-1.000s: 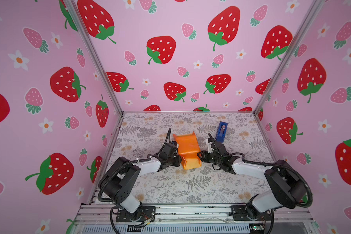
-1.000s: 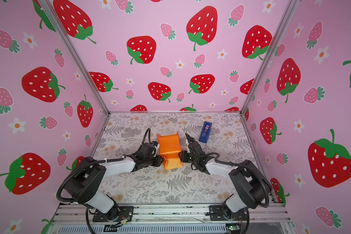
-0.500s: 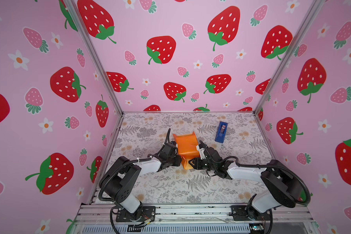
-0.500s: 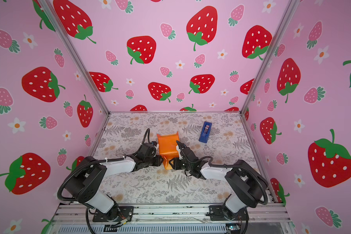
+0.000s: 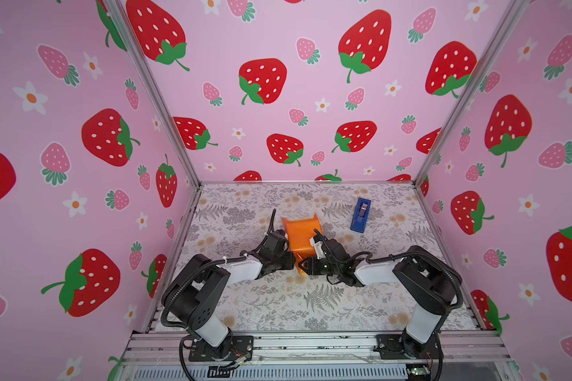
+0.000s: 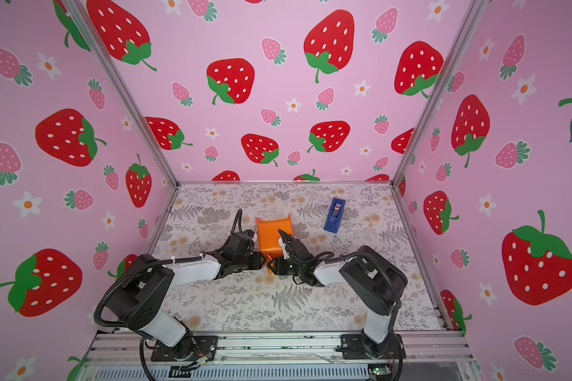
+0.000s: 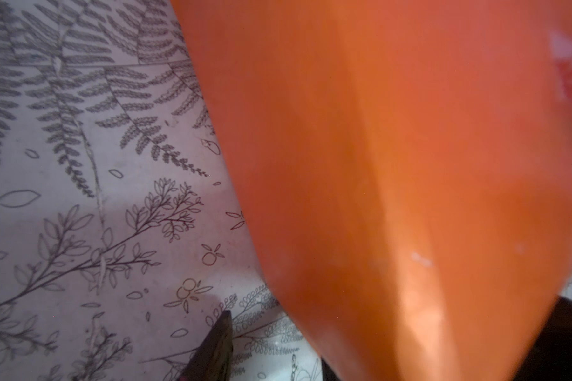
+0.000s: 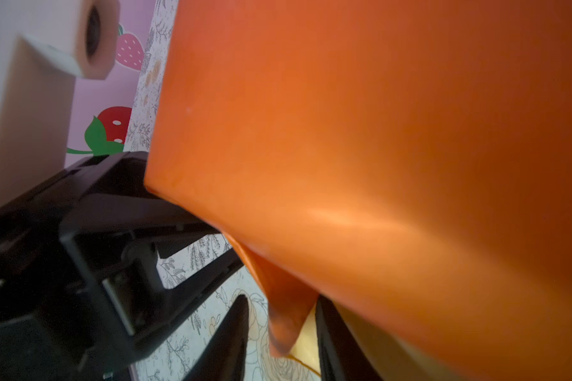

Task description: Wrap the gift box in paper

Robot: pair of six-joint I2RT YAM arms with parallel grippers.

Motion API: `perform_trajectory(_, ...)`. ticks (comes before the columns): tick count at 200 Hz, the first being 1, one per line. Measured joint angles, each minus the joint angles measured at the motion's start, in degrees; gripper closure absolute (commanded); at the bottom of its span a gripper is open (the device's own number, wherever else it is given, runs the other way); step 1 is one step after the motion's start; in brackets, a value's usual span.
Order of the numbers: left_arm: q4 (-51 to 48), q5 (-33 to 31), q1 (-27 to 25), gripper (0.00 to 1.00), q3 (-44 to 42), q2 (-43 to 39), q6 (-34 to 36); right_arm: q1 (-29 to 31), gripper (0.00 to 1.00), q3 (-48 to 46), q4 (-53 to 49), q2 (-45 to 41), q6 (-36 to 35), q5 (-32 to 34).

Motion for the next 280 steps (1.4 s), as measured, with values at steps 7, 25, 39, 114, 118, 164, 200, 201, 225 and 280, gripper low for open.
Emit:
perform_trajectory(7,0.0,0.0,0.04,0.56,0.0,0.0,-0.15,0.0,0.72,0.15,-0.15,0.04,0.09,0.07)
perform_trajectory(25,0.0,0.0,0.17,0.56,0.0,0.0,-0.42,0.02,0.79,0.46,-0.98,0.04,-0.02,0.66)
perform_trajectory(39,0.0,0.0,0.26,0.56,0.0,0.0,-0.5,-0.02,0.82,0.5,-1.68,0.04,0.07,1.18)
perform_trajectory(114,0.02,0.22,0.37,0.56,0.04,0.13,-0.85,-1.9,0.91,4.5,-9.79,0.04,-3.37,3.37)
perform_trajectory(118,0.02,0.22,0.37,0.55,0.04,0.11,-0.83,-2.05,0.9,4.72,-10.1,0.04,-3.52,3.41)
perform_trajectory(164,-0.55,0.42,0.48,0.55,0.26,0.11,0.07,-3.39,0.8,7.41,-15.02,0.04,-6.62,4.48)
perform_trajectory(200,-1.49,0.42,0.48,0.52,0.74,0.11,1.2,-4.07,0.74,8.28,-16.98,0.04,-7.87,5.01)
perform_trajectory(201,-1.51,0.42,0.48,0.52,0.76,0.11,1.25,-4.07,0.74,8.28,-17.03,0.04,-7.89,5.03)
perform_trajectory(225,-1.77,0.44,0.48,0.49,1.27,0.11,1.42,-4.17,0.71,8.28,-17.66,0.04,-7.89,5.25)
perform_trajectory(280,0.33,0.46,0.48,0.48,1.38,0.11,-1.97,-4.33,0.71,8.28,-18.08,-0.07,-7.85,5.25)
